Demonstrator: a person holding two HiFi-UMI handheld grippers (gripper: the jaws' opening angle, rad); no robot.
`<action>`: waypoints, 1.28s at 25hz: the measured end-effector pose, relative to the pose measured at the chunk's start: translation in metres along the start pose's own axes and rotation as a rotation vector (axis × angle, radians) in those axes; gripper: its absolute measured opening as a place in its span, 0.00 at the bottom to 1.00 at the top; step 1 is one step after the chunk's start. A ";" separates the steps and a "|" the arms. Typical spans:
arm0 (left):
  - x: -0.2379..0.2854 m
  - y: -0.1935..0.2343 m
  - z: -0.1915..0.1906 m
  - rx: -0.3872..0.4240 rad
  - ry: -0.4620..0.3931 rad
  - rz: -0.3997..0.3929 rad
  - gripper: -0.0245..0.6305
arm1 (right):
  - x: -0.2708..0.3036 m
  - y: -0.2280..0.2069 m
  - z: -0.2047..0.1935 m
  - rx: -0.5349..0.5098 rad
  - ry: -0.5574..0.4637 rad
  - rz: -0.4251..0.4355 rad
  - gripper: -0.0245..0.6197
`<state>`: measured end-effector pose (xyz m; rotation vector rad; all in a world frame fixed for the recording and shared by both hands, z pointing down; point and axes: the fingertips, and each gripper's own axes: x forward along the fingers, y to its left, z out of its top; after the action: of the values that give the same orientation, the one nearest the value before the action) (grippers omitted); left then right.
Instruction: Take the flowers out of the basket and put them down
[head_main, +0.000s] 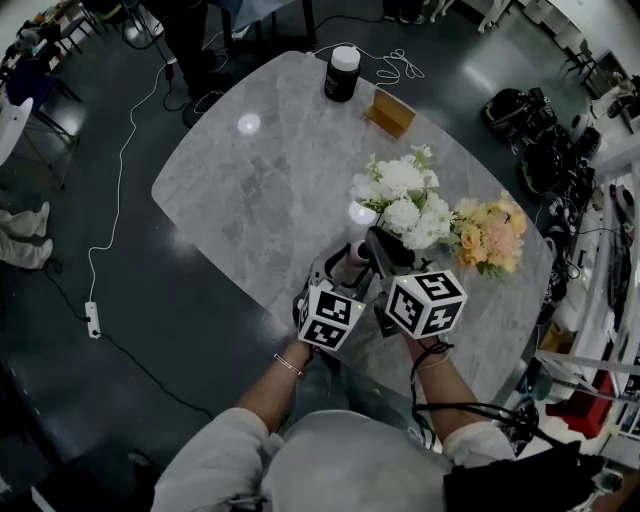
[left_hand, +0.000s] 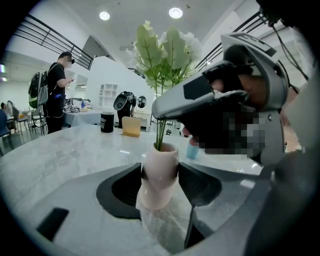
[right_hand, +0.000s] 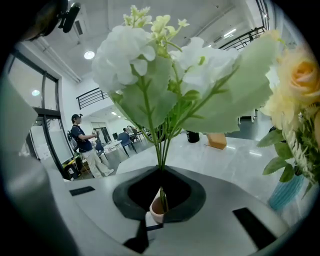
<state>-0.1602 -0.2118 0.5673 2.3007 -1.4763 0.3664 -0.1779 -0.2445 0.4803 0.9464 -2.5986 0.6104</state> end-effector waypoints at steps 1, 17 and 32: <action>0.000 0.000 0.000 -0.002 0.000 0.001 0.40 | -0.001 0.000 0.002 -0.001 -0.003 -0.001 0.06; -0.008 -0.016 0.022 0.006 -0.015 -0.001 0.40 | -0.033 -0.002 0.039 -0.025 -0.067 -0.005 0.06; -0.043 -0.017 0.059 -0.004 -0.073 0.043 0.40 | -0.075 0.012 0.095 -0.019 -0.171 0.008 0.06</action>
<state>-0.1616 -0.1969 0.4937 2.3052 -1.5620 0.2934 -0.1439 -0.2427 0.3633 1.0241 -2.7536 0.5272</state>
